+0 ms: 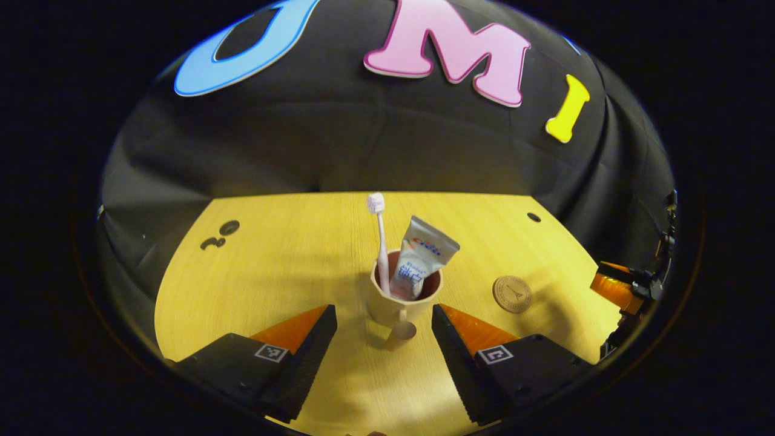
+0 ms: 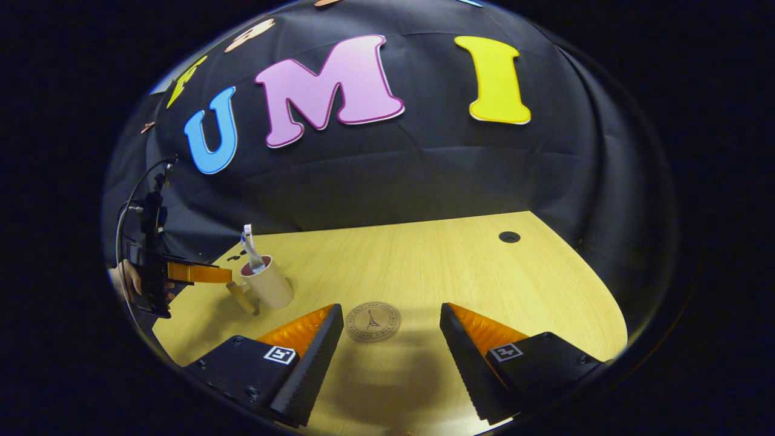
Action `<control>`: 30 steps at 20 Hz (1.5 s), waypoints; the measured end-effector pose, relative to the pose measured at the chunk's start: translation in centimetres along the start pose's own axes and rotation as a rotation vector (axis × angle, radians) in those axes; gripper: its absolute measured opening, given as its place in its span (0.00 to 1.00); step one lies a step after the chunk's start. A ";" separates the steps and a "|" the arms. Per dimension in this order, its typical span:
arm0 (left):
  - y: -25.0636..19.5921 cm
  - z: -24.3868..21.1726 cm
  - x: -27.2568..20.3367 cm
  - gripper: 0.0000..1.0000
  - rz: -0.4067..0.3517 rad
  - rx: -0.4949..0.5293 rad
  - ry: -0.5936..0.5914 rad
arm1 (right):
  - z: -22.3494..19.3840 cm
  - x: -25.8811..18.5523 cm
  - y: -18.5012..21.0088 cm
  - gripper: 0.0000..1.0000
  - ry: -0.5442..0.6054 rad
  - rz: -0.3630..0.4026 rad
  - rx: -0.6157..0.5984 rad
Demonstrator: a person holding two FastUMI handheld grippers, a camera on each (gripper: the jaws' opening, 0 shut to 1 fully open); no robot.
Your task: Put the toothbrush and toothpaste on the desktop into the cup, then pick up the cup and place it on the coaster on the desktop.
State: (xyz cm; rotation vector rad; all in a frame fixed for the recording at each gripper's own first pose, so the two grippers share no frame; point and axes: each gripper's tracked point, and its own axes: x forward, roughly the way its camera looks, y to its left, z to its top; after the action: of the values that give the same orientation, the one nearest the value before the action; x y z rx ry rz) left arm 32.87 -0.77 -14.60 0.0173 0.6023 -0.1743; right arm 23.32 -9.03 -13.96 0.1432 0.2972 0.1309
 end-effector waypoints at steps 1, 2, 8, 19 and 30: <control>0.0 -0.5 0.3 0.98 0.004 0.001 0.051 | 0.2 -0.2 -0.8 0.98 -0.001 -0.012 0.008; 0.1 -0.8 0.8 0.98 0.014 -0.001 0.087 | 0.3 -0.4 -1.7 0.99 0.002 -0.023 0.014; -1.0 -2.8 4.0 0.98 -0.007 0.003 0.289 | -0.1 -1.5 -6.0 0.98 0.027 -0.088 0.054; -1.7 -4.6 7.0 0.71 0.022 0.091 0.527 | -4.0 -3.2 -7.9 0.98 0.105 -0.114 0.129; -2.0 -5.1 7.2 0.34 0.011 0.074 0.533 | -3.9 -4.4 -8.3 0.98 0.108 -0.142 0.144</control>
State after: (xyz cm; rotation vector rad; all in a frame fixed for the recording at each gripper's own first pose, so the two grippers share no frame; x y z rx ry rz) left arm 35.50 -3.54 -22.79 0.1417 1.1270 -0.1822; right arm 18.91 -17.38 -17.71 0.2575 0.4232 -0.0234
